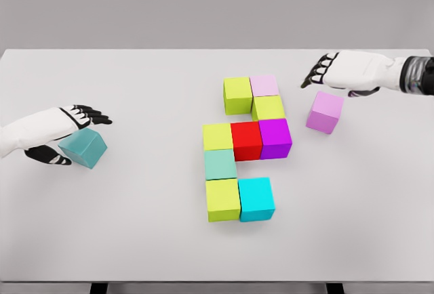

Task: Assemble the squares on the desktop into the number 2

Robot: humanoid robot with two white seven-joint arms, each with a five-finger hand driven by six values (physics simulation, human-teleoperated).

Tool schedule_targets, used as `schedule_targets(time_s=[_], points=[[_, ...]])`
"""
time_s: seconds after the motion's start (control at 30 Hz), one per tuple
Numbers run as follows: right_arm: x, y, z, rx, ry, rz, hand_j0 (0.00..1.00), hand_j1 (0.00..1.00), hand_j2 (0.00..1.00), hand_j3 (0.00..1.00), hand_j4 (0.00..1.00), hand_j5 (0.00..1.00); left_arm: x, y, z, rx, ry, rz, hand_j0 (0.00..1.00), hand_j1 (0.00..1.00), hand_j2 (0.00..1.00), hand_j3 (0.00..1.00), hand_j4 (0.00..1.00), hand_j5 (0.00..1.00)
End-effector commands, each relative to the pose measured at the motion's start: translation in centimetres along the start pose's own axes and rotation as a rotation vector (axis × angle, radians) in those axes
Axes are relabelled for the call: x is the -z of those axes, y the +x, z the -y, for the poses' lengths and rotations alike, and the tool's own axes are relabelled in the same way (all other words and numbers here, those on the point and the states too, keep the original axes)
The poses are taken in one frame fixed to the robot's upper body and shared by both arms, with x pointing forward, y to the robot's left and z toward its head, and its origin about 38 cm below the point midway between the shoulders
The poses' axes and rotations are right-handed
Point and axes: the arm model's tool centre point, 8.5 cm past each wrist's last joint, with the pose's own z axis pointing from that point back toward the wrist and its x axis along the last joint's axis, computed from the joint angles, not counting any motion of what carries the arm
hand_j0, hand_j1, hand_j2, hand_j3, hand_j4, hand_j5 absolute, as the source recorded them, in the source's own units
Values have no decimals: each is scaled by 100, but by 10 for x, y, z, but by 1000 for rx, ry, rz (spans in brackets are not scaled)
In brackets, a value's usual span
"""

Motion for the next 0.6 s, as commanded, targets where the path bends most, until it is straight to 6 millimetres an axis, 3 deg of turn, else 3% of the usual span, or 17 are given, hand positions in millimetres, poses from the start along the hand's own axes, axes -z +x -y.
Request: schedule_targets(time_s=[0.0,0.07,0.17,0.57], points=[[-9,-8,-5,3,18,-30,87,87,87,87,87,87,2,0,0,-5,4,1,100,100,100,100,100,100],[-11,-9,-5,0,21,-33,88,88,88,88,88,88,0,-3,2,-9,2,-11,100,100,100,100,100,100],[-6,-2,-12,3,34,-13,99,99,99,99,99,99,0,-4,3,0,-5,-12,100,100,100,100,100,100],[11,7,-32,3,81,0,97,97,97,97,97,97,4,-4,13,4,-32,-14,100,100,100,100,100,100]])
